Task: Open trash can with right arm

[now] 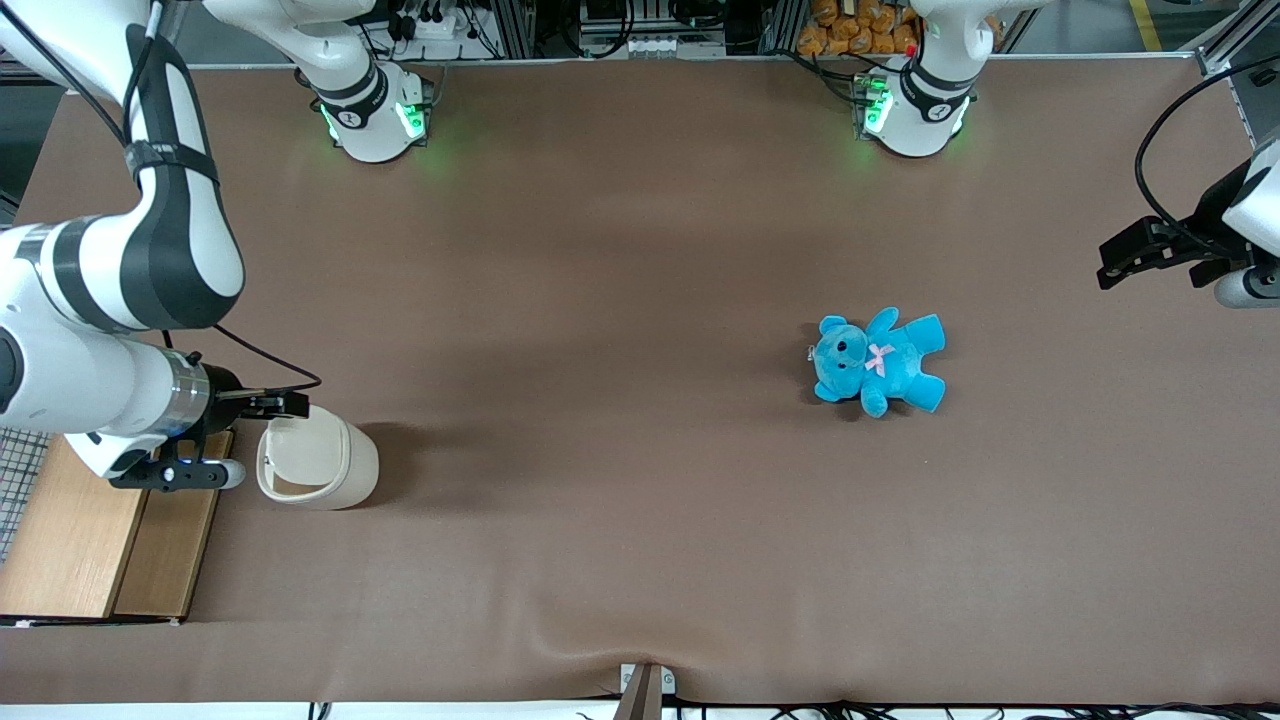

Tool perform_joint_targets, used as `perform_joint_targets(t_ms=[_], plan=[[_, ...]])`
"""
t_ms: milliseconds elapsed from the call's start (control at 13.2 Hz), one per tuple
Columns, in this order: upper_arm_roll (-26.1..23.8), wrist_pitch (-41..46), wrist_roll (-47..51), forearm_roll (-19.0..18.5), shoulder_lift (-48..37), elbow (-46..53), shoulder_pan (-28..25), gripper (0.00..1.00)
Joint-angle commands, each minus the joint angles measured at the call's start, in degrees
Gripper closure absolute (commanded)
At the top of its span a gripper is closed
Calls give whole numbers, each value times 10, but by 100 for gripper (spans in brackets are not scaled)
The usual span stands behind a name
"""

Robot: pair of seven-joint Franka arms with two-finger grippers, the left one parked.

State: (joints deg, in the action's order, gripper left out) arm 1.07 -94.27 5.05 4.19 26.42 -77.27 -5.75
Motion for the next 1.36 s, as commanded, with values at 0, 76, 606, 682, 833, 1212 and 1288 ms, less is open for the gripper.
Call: perform_joint_targets(t_ms=[0, 76, 606, 682, 833, 1212, 1288], plan=[[1, 11, -3, 16, -20, 0, 11, 0], [1, 12, -19, 20, -22, 0, 23, 0], [6, 71, -56, 19, -132, -25, 64, 0], [7, 73, -47, 16, -153, -35, 64, 0], [9, 74, -39, 13, -200, -65, 65, 0], [8, 83, -40, -17, -257, -103, 64, 0], [6, 85, -40, -29, -255, -98, 63, 0]])
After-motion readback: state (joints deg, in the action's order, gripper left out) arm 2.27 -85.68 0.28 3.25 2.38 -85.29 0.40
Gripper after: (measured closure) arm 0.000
